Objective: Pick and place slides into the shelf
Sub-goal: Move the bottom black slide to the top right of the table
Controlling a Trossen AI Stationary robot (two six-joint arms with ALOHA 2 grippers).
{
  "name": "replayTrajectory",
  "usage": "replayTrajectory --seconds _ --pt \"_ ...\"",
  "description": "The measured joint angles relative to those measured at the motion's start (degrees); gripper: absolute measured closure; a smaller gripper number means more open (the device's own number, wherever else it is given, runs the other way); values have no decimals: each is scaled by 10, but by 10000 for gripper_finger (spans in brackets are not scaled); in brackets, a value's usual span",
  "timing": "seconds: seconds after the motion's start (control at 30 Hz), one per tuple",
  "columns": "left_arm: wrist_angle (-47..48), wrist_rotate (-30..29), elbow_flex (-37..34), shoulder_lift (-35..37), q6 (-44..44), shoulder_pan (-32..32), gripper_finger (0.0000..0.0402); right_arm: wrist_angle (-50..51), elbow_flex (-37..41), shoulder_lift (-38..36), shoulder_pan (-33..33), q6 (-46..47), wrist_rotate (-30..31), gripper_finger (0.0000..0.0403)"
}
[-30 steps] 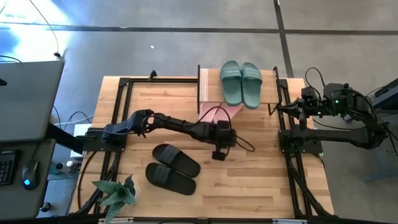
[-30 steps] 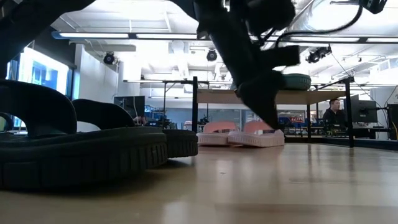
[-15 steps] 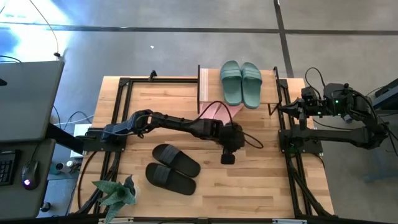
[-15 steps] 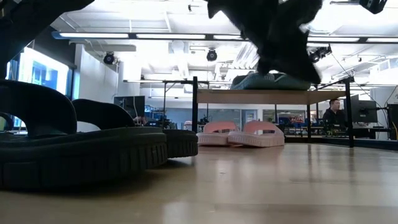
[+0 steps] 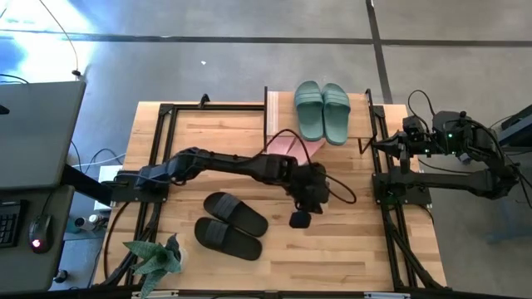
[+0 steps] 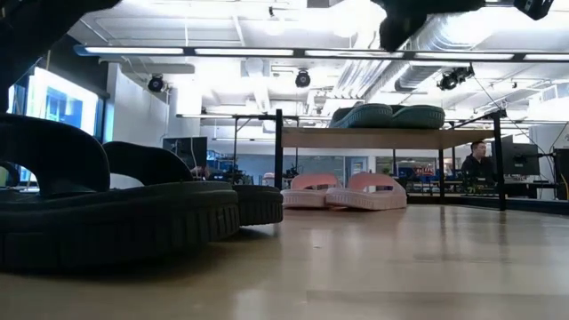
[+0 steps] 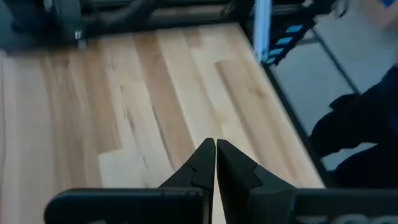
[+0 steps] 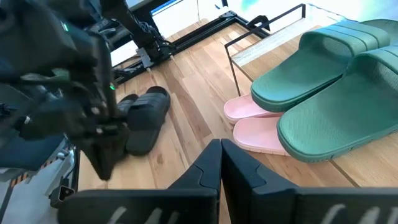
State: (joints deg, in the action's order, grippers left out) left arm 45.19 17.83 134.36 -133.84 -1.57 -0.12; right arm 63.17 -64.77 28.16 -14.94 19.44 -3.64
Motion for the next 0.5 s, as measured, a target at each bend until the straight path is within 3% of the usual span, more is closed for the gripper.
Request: replayTrajectory --seconds 0.33,0.5 --pt "48 -21 -11 121 -30 1 397 0 0 0 0 0 0 401" --pt "95 -74 -10 169 -31 1 396 0 0 0 0 0 0 401"
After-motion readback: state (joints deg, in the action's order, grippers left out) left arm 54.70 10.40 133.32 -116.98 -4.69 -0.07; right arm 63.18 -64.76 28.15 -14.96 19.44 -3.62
